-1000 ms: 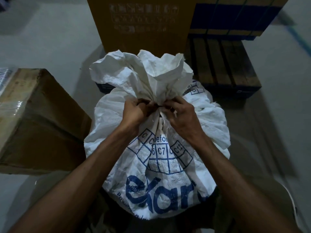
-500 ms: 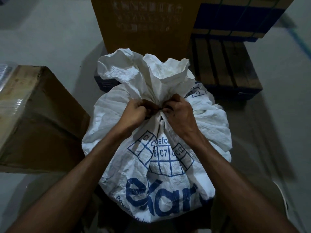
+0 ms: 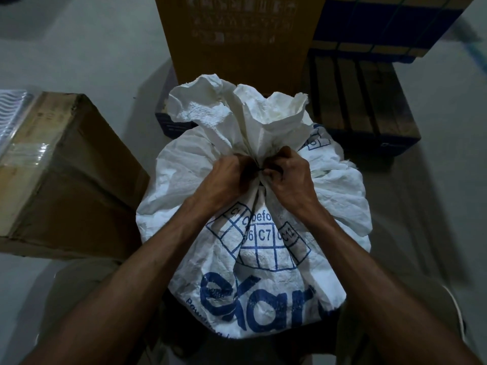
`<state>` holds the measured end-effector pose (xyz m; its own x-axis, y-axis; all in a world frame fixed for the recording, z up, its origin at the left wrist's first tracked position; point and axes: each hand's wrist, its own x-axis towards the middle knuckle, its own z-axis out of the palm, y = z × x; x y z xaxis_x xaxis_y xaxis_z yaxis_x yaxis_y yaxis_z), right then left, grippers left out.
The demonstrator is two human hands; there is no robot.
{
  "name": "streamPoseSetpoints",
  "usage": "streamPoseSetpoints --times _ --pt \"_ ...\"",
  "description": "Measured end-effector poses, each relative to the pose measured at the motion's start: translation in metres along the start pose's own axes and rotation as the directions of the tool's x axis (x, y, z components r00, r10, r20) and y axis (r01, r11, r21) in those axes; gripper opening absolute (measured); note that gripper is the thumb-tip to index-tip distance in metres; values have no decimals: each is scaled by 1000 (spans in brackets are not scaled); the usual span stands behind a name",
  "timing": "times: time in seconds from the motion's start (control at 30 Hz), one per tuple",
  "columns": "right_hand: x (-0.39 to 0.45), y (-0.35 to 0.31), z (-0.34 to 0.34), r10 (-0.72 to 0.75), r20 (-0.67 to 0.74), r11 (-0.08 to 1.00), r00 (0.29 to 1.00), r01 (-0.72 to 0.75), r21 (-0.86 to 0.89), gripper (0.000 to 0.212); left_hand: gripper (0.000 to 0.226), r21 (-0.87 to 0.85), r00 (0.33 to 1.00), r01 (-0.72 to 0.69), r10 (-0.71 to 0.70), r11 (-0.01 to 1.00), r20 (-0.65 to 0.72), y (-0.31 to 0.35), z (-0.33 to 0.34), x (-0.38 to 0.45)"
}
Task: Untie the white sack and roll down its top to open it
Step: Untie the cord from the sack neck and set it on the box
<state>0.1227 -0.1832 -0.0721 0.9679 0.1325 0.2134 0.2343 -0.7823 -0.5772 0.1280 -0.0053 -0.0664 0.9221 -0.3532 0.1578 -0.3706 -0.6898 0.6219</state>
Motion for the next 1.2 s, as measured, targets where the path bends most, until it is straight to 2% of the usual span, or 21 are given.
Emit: streamPoseSetpoints --times 0.13,0.23,0.33,0.43,0.5,0.57,0.63,0.7,0.73,0.8,0.87,0.93,1.0,1.07,1.1,1.13,1.17,1.2 --pt "-1 0 -2 14 -12 997 1000 -12 81 18 10 104 998 -47 52 993 -38 -1 12 -2" --pt "-1 2 -2 5 -2 997 1000 -5 72 20 11 78 997 -37 42 996 -66 -3 15 -3" --pt "2 3 -2 6 -27 997 1000 -4 75 21 12 -153 986 76 -96 985 -135 -3 15 -3" --pt "4 3 -2 -7 -53 997 999 11 78 23 6 -343 946 242 -300 908 -127 -3 13 -1" --pt "5 4 -3 -12 -71 995 997 20 102 23 10 -273 966 201 -237 941 -107 -2 10 -2" --pt "4 5 -4 -3 -81 992 997 13 122 21 17 -97 995 64 -71 993 -70 -4 7 -3" --pt "4 6 -3 4 -81 992 997 6 126 21 19 54 999 -18 19 998 -34 -9 7 -3" --pt "3 5 -3 12 -83 992 996 -1 130 21 16 46 998 -31 33 998 -56 -8 10 -3" --pt "3 5 -3 19 -88 991 996 -7 135 21 15 -18 996 -1 0 1000 -86 -5 12 -3" --pt "3 5 -5 48 -98 987 994 -31 161 18 13 -172 978 113 -140 979 -156 0 16 -2" --pt "3 6 -8 90 -90 979 992 -71 193 17 14 -227 957 194 -235 954 -170 1 16 0" --pt "2 5 -8 96 -80 979 992 -79 190 18 8 -188 981 153 -172 970 -94 1 16 -2" --pt "2 4 -8 81 -72 981 994 -67 182 17 12 -47 997 71 -73 996 -30 1 16 -7" --pt "2 3 -7 71 -61 982 996 -59 182 17 13 63 998 -22 25 998 -52 -2 17 -7" --pt "2 2 -6 69 -57 981 996 -57 187 17 13 63 996 -53 58 997 -69 -4 17 -7" --pt "2 2 -6 66 -57 980 996 -54 194 17 13 5 995 -41 42 999 -87 -3 16 -7" --pt "1 2 -6 63 -62 979 996 -50 199 16 13 -111 994 25 -36 994 -102 -2 15 -5" --pt "2 2 -6 63 -69 978 996 -48 204 17 13 -265 978 141 -175 954 -111 -1 13 -2"
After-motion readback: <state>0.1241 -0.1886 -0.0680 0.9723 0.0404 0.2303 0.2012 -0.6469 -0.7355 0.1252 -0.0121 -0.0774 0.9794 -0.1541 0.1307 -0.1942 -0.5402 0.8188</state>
